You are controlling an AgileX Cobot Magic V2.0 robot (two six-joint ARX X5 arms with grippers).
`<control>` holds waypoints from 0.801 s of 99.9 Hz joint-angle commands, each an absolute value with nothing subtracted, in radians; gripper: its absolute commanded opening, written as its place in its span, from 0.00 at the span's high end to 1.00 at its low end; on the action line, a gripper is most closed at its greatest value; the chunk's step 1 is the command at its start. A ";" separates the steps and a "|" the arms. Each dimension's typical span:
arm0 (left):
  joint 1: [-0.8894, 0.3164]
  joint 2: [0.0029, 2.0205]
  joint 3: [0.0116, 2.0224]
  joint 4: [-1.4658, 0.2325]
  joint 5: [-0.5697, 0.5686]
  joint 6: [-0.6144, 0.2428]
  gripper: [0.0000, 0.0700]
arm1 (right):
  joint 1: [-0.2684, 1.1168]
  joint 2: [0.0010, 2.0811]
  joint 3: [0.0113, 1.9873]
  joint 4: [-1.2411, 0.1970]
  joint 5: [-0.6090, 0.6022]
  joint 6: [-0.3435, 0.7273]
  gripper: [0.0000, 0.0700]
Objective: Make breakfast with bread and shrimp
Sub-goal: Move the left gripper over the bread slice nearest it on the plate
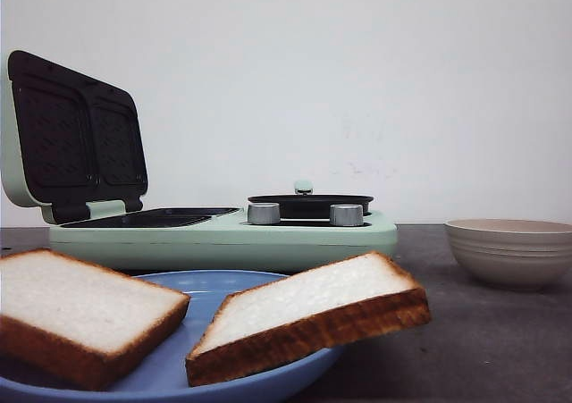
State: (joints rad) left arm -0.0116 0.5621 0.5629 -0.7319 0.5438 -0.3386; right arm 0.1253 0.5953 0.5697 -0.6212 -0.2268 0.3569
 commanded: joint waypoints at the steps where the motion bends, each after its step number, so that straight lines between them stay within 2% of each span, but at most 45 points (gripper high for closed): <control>1: -0.013 0.576 0.577 -0.748 0.554 -0.321 0.99 | 0.128 0.597 0.589 -0.631 -0.266 0.361 1.00; 16: -0.013 0.589 0.577 -0.802 0.562 -0.282 0.99 | 0.128 0.600 0.589 -0.673 -0.356 0.354 1.00; 36: -0.014 0.589 0.577 -0.837 0.642 -0.242 0.99 | 0.129 0.600 0.589 -0.739 -0.420 0.325 1.00; 48: -0.014 0.599 0.577 -0.850 0.657 -0.245 0.99 | 0.129 0.600 0.589 -0.742 -0.477 0.326 1.00; 55: -0.014 0.614 0.577 -0.861 0.663 -0.252 0.95 | 0.129 0.600 0.589 -0.749 -0.492 0.326 1.00; 70: -0.014 0.654 0.577 -0.907 0.710 -0.255 0.95 | 0.129 0.600 0.589 -0.756 -0.502 0.326 1.00; 74: -0.014 0.661 0.577 -0.919 0.715 -0.255 0.92 | 0.129 0.600 0.589 -0.756 -0.508 0.326 1.00; 80: -0.014 0.667 0.577 -0.928 0.714 -0.256 0.80 | 0.129 0.600 0.589 -0.756 -0.516 0.326 0.94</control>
